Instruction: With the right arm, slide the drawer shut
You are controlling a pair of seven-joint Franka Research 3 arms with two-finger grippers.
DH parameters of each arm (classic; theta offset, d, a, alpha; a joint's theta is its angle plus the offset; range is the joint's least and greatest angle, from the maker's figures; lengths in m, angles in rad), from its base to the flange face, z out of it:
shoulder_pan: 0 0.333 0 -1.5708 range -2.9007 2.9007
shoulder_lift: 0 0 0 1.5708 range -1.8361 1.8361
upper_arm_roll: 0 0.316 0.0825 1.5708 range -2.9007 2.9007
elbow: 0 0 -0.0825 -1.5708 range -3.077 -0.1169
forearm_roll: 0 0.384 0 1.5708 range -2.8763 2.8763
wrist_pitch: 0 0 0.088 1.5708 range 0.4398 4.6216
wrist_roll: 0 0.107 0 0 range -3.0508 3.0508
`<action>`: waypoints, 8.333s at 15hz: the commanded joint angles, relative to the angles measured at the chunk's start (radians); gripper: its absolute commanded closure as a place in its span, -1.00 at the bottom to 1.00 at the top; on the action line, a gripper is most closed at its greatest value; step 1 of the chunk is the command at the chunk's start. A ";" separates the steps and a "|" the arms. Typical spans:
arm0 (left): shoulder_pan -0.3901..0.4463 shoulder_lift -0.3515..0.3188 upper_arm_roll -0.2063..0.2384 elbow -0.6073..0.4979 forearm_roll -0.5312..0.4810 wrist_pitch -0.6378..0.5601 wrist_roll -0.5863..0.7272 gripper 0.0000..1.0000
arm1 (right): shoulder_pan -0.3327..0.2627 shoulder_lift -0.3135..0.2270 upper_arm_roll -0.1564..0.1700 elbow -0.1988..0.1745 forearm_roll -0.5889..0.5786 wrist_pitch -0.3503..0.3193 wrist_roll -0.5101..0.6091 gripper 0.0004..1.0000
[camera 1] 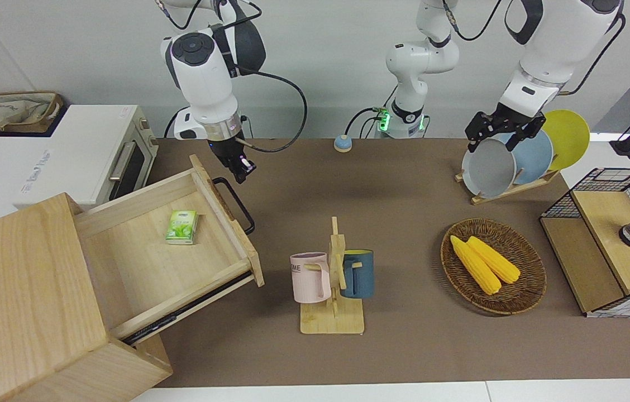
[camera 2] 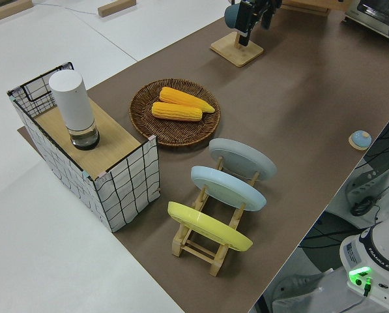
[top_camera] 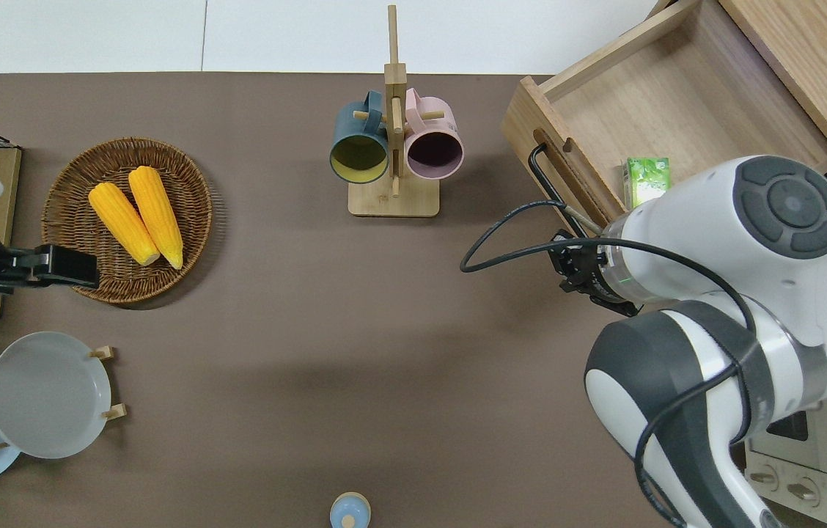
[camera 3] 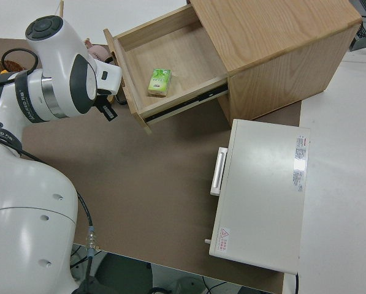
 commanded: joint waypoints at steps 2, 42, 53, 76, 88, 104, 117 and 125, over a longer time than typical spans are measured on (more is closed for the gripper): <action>-0.005 -0.010 0.005 -0.005 0.011 -0.011 0.007 -1.00 | -0.040 0.022 0.022 0.010 -0.034 -0.007 -0.041 1.00; -0.005 -0.010 0.005 -0.005 0.011 -0.011 0.007 -0.99 | -0.097 0.193 -0.190 0.185 -0.133 -0.050 -0.466 1.00; -0.006 -0.010 0.005 -0.005 0.011 -0.011 0.007 -0.99 | -0.141 0.226 -0.211 0.238 -0.169 -0.052 -0.558 1.00; -0.005 -0.010 0.005 -0.005 0.011 -0.013 0.007 -0.99 | -0.279 0.276 -0.053 0.323 -0.252 -0.162 -0.553 1.00; -0.005 -0.010 0.005 -0.005 0.011 -0.011 0.007 -1.00 | -0.144 0.053 -0.087 0.289 -0.110 -0.279 -0.640 1.00; -0.006 -0.010 0.005 -0.005 0.011 -0.013 0.007 -0.99 | 0.201 -0.088 -0.496 0.277 -0.080 -0.386 -1.051 -0.97; -0.006 -0.010 0.005 -0.005 0.011 -0.011 0.007 -1.00 | 0.244 -0.083 -0.504 0.284 -0.090 -0.405 -1.078 -0.97; -0.006 -0.010 0.005 -0.005 0.011 -0.011 0.007 -1.00 | 0.247 -0.083 -0.503 0.284 -0.086 -0.402 -1.078 -0.97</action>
